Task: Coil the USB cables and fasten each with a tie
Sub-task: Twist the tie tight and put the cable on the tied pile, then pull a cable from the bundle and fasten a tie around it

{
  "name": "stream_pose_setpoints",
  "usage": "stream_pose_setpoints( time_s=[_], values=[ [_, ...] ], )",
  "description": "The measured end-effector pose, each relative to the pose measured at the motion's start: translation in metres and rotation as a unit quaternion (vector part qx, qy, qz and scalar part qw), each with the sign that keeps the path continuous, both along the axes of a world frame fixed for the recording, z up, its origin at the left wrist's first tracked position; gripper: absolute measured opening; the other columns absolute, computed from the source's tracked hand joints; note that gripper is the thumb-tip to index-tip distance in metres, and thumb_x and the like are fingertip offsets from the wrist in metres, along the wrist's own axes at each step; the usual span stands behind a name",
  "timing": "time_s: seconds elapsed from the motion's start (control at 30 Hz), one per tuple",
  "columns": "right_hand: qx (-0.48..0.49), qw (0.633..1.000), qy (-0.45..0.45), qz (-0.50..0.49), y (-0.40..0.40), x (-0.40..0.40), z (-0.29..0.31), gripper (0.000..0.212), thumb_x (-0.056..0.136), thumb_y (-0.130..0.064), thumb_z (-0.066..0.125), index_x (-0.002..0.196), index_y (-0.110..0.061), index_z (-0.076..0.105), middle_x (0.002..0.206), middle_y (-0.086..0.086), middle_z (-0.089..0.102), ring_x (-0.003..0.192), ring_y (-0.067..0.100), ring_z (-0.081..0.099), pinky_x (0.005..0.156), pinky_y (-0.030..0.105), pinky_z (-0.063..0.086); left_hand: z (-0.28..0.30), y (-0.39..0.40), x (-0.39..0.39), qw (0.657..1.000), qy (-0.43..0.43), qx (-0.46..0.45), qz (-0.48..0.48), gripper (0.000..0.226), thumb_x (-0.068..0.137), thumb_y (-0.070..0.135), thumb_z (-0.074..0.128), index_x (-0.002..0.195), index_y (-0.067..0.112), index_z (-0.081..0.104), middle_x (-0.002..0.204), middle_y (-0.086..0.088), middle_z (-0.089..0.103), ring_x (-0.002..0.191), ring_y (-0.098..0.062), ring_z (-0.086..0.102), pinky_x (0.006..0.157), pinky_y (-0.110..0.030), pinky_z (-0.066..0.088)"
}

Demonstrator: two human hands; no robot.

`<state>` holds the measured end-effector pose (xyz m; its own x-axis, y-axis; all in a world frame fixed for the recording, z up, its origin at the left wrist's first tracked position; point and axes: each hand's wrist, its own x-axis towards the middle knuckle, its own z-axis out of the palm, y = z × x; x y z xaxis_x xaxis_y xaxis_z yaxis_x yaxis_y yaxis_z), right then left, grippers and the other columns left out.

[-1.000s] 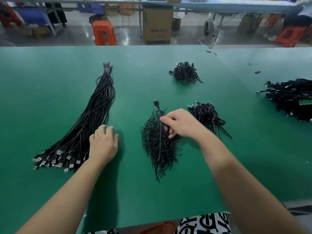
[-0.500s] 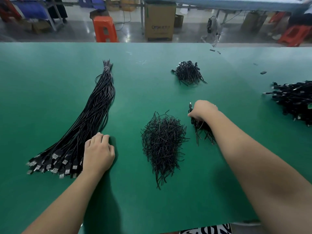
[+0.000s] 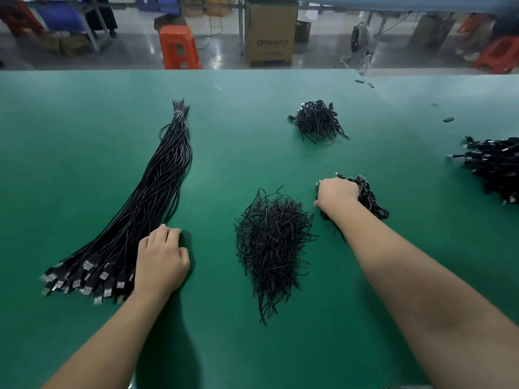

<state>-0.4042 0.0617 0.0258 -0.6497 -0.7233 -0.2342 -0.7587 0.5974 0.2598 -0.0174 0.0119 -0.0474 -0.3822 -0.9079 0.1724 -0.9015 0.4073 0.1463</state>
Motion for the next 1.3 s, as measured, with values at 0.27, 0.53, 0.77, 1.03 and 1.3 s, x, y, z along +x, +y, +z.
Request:
stream_pose_setpoints(
  time_s=[0.27, 0.53, 0.77, 1.03, 1.3],
  values=[
    [-0.094, 0.995, 0.018, 0.012, 0.007, 0.0, -0.005, 0.052, 0.097, -0.052, 0.057, 0.063, -0.014, 0.049, 0.06, 0.001, 0.05, 0.049, 0.017, 0.045, 0.048, 0.023, 0.03, 0.0, -0.001, 0.0, 1.0, -0.011, 0.002, -0.001, 0.047, 0.077, 0.021, 0.043, 0.116, 0.005, 0.064, 0.12, -0.017, 0.063, 0.121, -0.034, 0.054, 0.097, -0.051, 0.041],
    [-0.281, 0.945, -0.155, 0.07, -0.005, 0.067, 0.045, 0.048, 0.103, -0.036, 0.047, 0.061, -0.013, 0.045, 0.058, 0.001, 0.047, 0.054, 0.019, 0.047, 0.053, 0.025, 0.038, 0.005, 0.002, -0.001, 1.0, -0.012, 0.016, 0.001, 0.038, 0.076, 0.008, 0.068, 0.114, 0.004, 0.064, 0.118, -0.016, 0.063, 0.12, -0.035, 0.054, 0.097, -0.051, 0.042],
    [-0.284, 0.844, -0.442, 0.103, -0.004, 0.197, 0.026, 0.024, 0.102, -0.029, 0.051, 0.111, -0.013, 0.067, 0.106, 0.003, 0.071, 0.081, 0.023, 0.071, 0.08, 0.04, 0.059, 0.009, 0.006, -0.001, 1.0, -0.012, 0.02, -0.004, 0.038, 0.079, 0.018, 0.052, 0.112, 0.004, 0.065, 0.117, -0.018, 0.064, 0.119, -0.036, 0.056, 0.095, -0.051, 0.043],
    [-0.262, 0.85, -0.455, 0.048, 0.019, 0.251, -0.047, 0.015, 0.101, -0.024, 0.05, 0.109, -0.014, 0.059, 0.114, 0.005, 0.06, 0.102, 0.023, 0.056, 0.093, 0.037, 0.048, 0.006, 0.005, 0.001, 0.999, -0.031, 0.01, -0.02, 0.05, 0.075, 0.026, 0.032, 0.108, 0.006, 0.063, 0.113, -0.016, 0.063, 0.114, -0.035, 0.058, 0.091, -0.047, 0.043],
    [-0.235, 0.868, -0.419, 0.128, 0.026, 0.255, -0.057, 0.026, 0.1, -0.025, 0.057, 0.124, -0.015, 0.052, 0.122, 0.001, 0.049, 0.118, 0.02, 0.046, 0.106, 0.034, 0.038, 0.011, 0.004, -0.002, 0.998, -0.03, 0.046, 0.021, 0.045, 0.081, 0.015, 0.063, 0.125, 0.005, 0.059, 0.141, -0.023, 0.047, 0.132, -0.037, 0.045, 0.1, -0.049, 0.036]
  ],
)
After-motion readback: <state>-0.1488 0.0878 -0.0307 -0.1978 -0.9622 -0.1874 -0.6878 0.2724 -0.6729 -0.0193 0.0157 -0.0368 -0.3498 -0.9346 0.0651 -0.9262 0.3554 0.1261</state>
